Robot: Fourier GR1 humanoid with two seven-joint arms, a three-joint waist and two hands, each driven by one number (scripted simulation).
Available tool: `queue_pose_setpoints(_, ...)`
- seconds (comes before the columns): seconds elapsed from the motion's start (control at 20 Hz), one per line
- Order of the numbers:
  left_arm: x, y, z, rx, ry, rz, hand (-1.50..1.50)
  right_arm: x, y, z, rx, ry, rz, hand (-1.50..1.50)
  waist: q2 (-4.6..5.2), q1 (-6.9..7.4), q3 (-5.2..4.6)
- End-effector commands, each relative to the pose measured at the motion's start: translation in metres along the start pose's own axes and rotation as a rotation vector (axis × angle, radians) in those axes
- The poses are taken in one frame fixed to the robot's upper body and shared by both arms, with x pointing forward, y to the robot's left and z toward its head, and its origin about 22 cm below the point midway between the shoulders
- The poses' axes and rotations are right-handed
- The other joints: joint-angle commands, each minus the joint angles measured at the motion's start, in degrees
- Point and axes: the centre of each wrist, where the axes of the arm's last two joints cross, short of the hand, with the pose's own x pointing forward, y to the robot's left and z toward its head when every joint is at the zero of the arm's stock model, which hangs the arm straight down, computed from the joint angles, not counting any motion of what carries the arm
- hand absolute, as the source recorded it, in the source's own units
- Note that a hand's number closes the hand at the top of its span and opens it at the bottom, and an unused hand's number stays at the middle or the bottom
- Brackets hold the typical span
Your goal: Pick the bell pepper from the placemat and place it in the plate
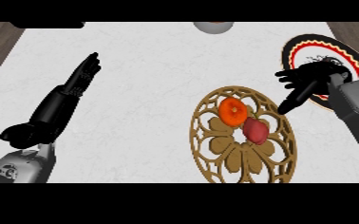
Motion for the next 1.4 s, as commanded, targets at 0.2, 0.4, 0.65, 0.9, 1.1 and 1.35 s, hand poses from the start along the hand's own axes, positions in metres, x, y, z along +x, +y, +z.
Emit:
queue_pose_setpoints(0.2, -0.001, -0.008, 0.008, -0.018, 0.005, 0.015, 0.0, -0.006, 0.041, -0.028, 0.12, 0.154, 0.1, -1.5, -0.17, -0.2, -0.02)
queue_pose_setpoints(0.4, 0.011, 0.003, -0.004, -0.009, 0.001, -0.003, 0.0, -0.011, 0.032, -0.023, 0.141, 0.154, 0.091, -1.5, -0.04, -0.21, 0.01)
queue_pose_setpoints(0.65, 0.013, 0.008, -0.001, -0.007, 0.01, 0.005, 0.0, -0.013, 0.062, -0.042, 0.198, 0.154, 0.11, -1.5, -0.05, -0.06, 0.01)
queue_pose_setpoints(0.9, -0.002, 0.005, -0.001, 0.004, 0.018, 0.011, 0.0, -0.022, 0.082, -0.05, 0.221, 0.168, 0.149, -1.5, -0.07, -0.57, -0.03)
queue_pose_setpoints(1.1, 0.002, 0.008, 0.0, 0.018, 0.001, -0.019, 0.0, -0.02, 0.097, -0.057, 0.208, 0.176, 0.157, -1.5, -0.05, -0.25, -0.03)
queue_pose_setpoints(1.35, -0.001, 0.01, -0.001, 0.006, -0.008, -0.004, 0.0, -0.025, 0.115, -0.06, 0.258, 0.067, 0.227, 1.5, -0.02, -0.39, 0.0)
